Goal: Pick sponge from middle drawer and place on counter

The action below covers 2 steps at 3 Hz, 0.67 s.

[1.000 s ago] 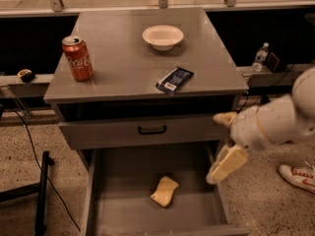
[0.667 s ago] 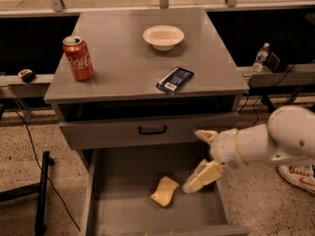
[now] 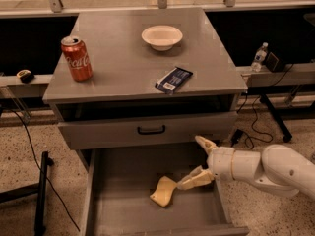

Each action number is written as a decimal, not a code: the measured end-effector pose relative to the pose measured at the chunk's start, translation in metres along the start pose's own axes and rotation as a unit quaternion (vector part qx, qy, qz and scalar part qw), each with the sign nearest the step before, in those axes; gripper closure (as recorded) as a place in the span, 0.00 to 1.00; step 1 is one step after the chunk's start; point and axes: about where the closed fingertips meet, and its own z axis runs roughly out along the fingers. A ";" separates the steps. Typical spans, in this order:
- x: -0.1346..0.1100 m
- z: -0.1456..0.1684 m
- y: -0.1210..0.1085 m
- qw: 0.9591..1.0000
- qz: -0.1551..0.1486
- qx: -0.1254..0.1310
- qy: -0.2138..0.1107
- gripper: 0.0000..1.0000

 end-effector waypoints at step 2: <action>0.080 0.052 -0.019 1.000 -0.009 0.022 0.019 0.00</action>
Offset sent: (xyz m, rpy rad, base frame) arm 0.0612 -0.0130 -0.1401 -0.1391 -0.0162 -0.1736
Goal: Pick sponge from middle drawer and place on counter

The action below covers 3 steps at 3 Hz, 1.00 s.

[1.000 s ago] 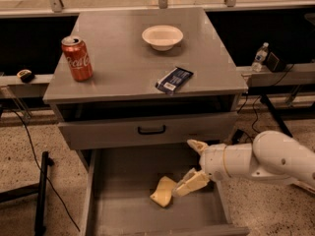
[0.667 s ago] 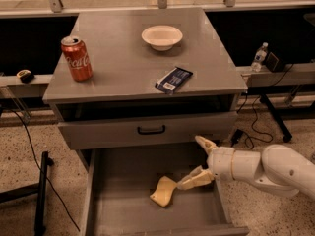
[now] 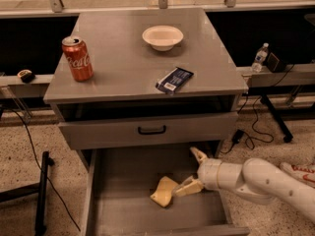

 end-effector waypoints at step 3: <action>0.095 0.064 -0.018 0.999 -0.007 0.033 0.032 0.00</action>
Offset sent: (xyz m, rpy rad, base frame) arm 0.0313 -0.0092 -0.1162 -0.1300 -0.0800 -0.0334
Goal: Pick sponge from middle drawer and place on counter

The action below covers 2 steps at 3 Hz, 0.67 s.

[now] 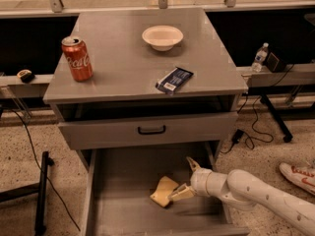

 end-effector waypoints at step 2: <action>-0.001 0.009 0.013 0.999 0.001 -0.031 0.009 0.00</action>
Offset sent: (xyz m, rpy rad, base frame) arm -0.0142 0.0259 -0.0101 -0.0173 0.0925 0.1069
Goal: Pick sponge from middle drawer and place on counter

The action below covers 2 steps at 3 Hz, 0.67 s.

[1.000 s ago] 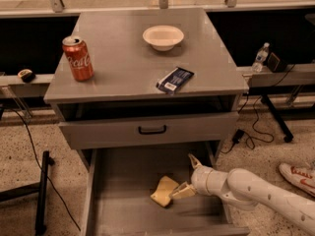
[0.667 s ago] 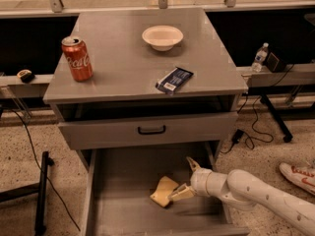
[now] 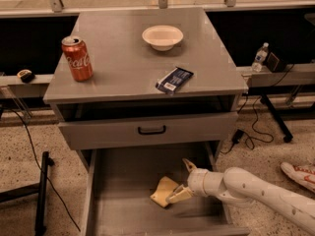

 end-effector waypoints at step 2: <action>0.017 0.036 0.059 0.996 0.005 -0.076 0.039 0.00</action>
Offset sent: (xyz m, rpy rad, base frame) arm -0.0625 0.0659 -0.0609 -0.0562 0.1763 0.1629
